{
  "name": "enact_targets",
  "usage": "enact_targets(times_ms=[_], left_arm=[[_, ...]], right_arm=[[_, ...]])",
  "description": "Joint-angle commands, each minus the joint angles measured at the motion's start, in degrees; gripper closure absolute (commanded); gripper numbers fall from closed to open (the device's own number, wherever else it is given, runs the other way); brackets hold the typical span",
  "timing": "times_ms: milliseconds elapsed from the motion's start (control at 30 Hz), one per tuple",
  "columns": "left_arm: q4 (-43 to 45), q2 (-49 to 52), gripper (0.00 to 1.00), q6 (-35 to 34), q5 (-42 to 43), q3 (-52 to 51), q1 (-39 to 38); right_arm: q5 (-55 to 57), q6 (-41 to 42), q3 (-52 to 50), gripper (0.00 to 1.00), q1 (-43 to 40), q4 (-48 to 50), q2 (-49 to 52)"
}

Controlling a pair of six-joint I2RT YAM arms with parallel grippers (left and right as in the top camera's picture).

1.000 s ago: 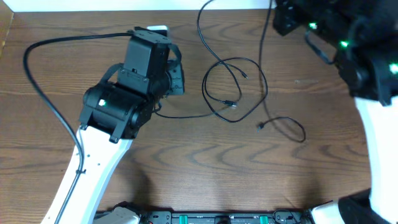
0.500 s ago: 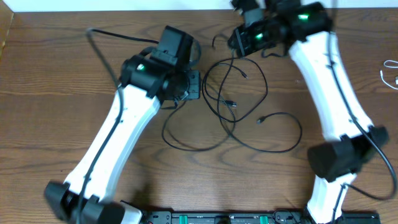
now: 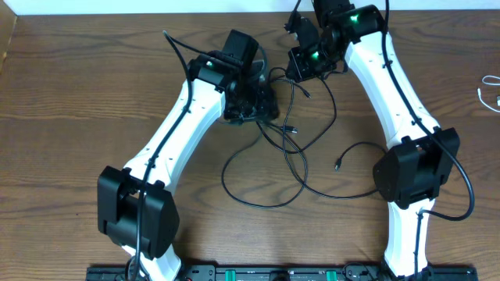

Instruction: Untangle cables

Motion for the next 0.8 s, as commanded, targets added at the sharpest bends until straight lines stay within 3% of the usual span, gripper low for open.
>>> enact_targets(times_ms=[0, 200, 267, 433, 500, 767], left_arm=[[1.75, -1.18, 0.29, -0.04, 1.49, 0.42, 0.76], [2.12, -4.81, 0.25, 1.9, 1.46, 2.12, 4.92], [2.23, -7.43, 0.25, 2.08, 1.44, 2.51, 7.34], [1.88, -14.03, 0.24, 2.08, 1.22, 2.56, 14.01], [1.44, -16.13, 0.24, 2.08, 1.22, 2.56, 16.52], [-2.29, -18.58, 0.24, 3.56, -1.57, 2.54, 20.85]], right_arm=[[-0.94, -1.11, 0.17, 0.95, -0.17, -0.52, 0.22], [-0.94, -1.11, -0.11, 0.89, -0.07, -2.01, 0.22], [-0.96, -1.11, -0.76, 0.83, -0.02, -2.4, 0.22], [-0.76, -2.27, -4.74, 0.41, 1.68, -2.54, 0.22], [0.87, -2.6, -6.56, 0.3, 2.8, -2.29, 0.22], [12.92, -2.56, -13.33, 0.08, 7.34, 1.27, 0.22]])
